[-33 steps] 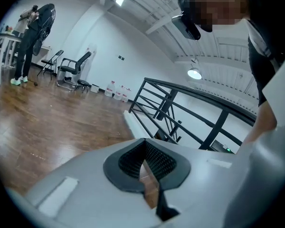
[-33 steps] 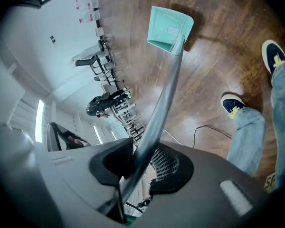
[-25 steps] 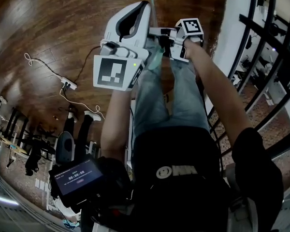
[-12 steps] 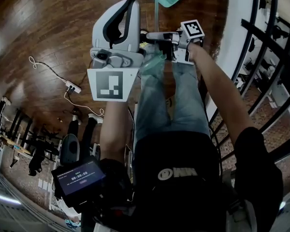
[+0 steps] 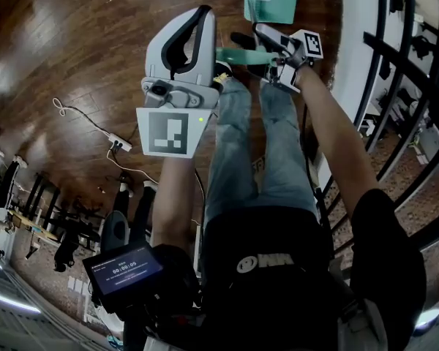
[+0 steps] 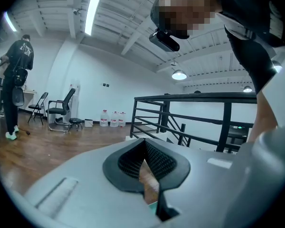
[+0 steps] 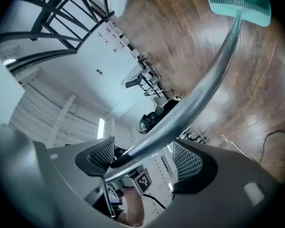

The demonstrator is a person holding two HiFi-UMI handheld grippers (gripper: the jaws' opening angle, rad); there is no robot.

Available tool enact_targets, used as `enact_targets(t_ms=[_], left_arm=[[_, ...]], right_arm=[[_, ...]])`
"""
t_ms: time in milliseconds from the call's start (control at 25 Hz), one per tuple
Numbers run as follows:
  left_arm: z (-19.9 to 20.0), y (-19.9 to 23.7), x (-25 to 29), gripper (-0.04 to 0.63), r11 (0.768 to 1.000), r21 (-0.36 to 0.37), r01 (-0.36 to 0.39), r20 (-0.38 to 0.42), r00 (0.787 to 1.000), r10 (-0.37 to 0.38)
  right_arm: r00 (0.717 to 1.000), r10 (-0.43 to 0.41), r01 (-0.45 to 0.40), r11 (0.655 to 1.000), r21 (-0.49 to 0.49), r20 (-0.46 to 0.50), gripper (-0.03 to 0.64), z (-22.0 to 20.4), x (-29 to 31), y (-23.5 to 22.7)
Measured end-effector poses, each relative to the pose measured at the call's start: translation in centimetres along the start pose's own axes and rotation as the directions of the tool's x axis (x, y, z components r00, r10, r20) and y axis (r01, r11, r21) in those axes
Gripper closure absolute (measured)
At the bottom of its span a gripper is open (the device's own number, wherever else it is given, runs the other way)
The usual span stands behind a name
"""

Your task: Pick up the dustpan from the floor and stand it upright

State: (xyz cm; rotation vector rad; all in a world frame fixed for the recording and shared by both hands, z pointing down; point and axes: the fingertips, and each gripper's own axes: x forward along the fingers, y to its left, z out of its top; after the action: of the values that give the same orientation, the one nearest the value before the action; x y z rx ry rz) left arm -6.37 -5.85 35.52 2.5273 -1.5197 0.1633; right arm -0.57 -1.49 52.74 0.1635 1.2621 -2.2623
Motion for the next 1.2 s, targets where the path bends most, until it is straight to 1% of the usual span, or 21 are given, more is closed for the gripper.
enact_targets(t_ms=[160, 240, 280, 360, 400, 440, 480, 520, 640, 720, 760, 800, 880, 920, 960, 1000, 1040, 1080, 1120, 1160, 1200], left_arm=[[-0.9, -0.2, -0.5, 0.580, 1.000, -0.021, 0.011, -0.036, 0.999, -0.012], [-2.1, -0.6, -0.6, 0.580, 0.999, -0.008, 0.032, -0.093, 0.995, -0.033], [-2.5, -0.9, -0.3, 0.580, 0.998, 0.023, 0.060, -0.147, 0.988, -0.056], [-2.5, -1.9, 1.2, 0.580, 0.980, 0.125, 0.154, -0.259, 0.959, -0.117], [-1.4, -2.4, 2.3, 0.580, 0.979, 0.129, 0.161, -0.233, 0.964, -0.127], [0.2, -2.7, 3.5, 0.578, 0.987, 0.092, 0.135, -0.155, 0.981, -0.120], [1.6, -3.1, 4.6, 0.578, 0.993, 0.044, 0.110, -0.073, 0.992, -0.106], [2.4, -3.5, 5.2, 0.578, 0.995, 0.010, 0.102, -0.024, 0.995, -0.101], [2.3, -4.7, 5.6, 0.578, 0.992, -0.008, 0.123, -0.018, 0.992, -0.123], [2.2, -4.9, 5.8, 0.578, 0.992, -0.008, 0.124, -0.026, 0.992, -0.125], [2.3, -4.9, 6.0, 0.578, 0.993, -0.005, 0.122, -0.025, 0.992, -0.122], [2.3, -4.7, 6.1, 0.578, 0.993, -0.001, 0.119, -0.024, 0.993, -0.119], [2.2, -3.9, 6.1, 0.578, 0.994, -0.002, 0.107, -0.011, 0.994, -0.107], [2.1, -3.5, 5.9, 0.578, 0.995, -0.005, 0.099, -0.004, 0.995, -0.099], [2.1, -3.2, 5.7, 0.577, 0.996, -0.004, 0.094, 0.000, 0.996, -0.094], [2.3, -3.1, 5.4, 0.578, 0.996, 0.003, 0.092, 0.002, 0.996, -0.092], [2.8, -3.1, 5.1, 0.578, 0.996, 0.014, 0.091, 0.008, 0.996, -0.091], [3.6, -3.3, 4.7, 0.578, 0.996, 0.026, 0.089, 0.015, 0.996, -0.090], [4.8, -3.6, 4.1, 0.578, 0.996, 0.034, 0.085, 0.018, 0.996, -0.086], [6.0, -4.0, 3.3, 0.577, 0.996, 0.040, 0.079, 0.019, 0.997, -0.079], [7.2, -4.4, 2.3, 0.578, 0.996, 0.044, 0.071, 0.020, 0.997, -0.072]], right_arm=[[0.991, 0.114, -0.110, 0.992, -0.058, 0.069, 0.219, 1.9, -0.7, 1.8], [0.984, 0.144, -0.136, 0.988, -0.077, 0.106, 0.216, 2.5, -1.3, 2.4], [0.982, 0.151, -0.142, 0.986, -0.085, 0.117, 0.216, 2.8, -1.7, 2.8], [0.976, 0.161, -0.149, 0.985, -0.090, 0.144, 0.216, 3.7, -2.9, 3.4], [0.974, 0.159, -0.146, 0.985, -0.087, 0.163, 0.216, 4.1, -3.6, 3.6], [0.973, 0.145, -0.132, 0.988, -0.084, 0.178, 0.215, 4.3, -4.3, 3.6], [0.977, 0.117, -0.103, 0.991, -0.089, 0.180, 0.218, 4.1, -4.9, 3.3], [0.983, 0.073, -0.057, 0.993, -0.102, 0.169, 0.218, 3.6, -5.6, 2.9], [0.985, -0.097, 0.123, 0.974, -0.188, 0.142, 0.238, 2.5, -8.1, 2.0], [0.961, -0.222, 0.261, 0.922, -0.284, 0.164, 0.270, 3.0, -10.1, 2.1], [0.940, -0.289, 0.336, 0.873, -0.353, 0.181, 0.281, 3.5, -10.9, 2.5], [0.915, -0.352, 0.404, 0.803, -0.439, 0.198, 0.292, 4.2, -11.3, 3.1], [0.871, -0.429, 0.477, 0.618, -0.626, 0.240, 0.313, 5.6, -10.6, 5.6], [0.856, -0.437, 0.488, 0.508, -0.709, 0.276, 0.322, 6.1, -9.5, 7.5], [0.842, -0.426, 0.497, 0.377, -0.782, 0.329, 0.344, 6.3, -7.9, 9.7], [0.830, -0.393, 0.503, 0.224, -0.835, 0.395, 0.387, 6.4, -6.2, 12.4], [0.823, -0.340, 0.502, 0.064, -0.862, 0.454, 0.437, 5.9, -4.2, 15.5], [0.822, -0.281, 0.493, -0.084, -0.866, 0.495, 0.503, 4.8, -2.0, 18.5], [0.825, -0.232, 0.476, -0.207, -0.855, 0.516, 0.559, 3.2, 0.1, 21.0], [0.829, -0.203, 0.454, -0.303, -0.838, 0.522, 0.607, 1.1, 2.1, 22.9], [0.833, -0.195, 0.424, -0.374, -0.824, 0.517, 0.612, -1.0, 3.8, 23.8]])
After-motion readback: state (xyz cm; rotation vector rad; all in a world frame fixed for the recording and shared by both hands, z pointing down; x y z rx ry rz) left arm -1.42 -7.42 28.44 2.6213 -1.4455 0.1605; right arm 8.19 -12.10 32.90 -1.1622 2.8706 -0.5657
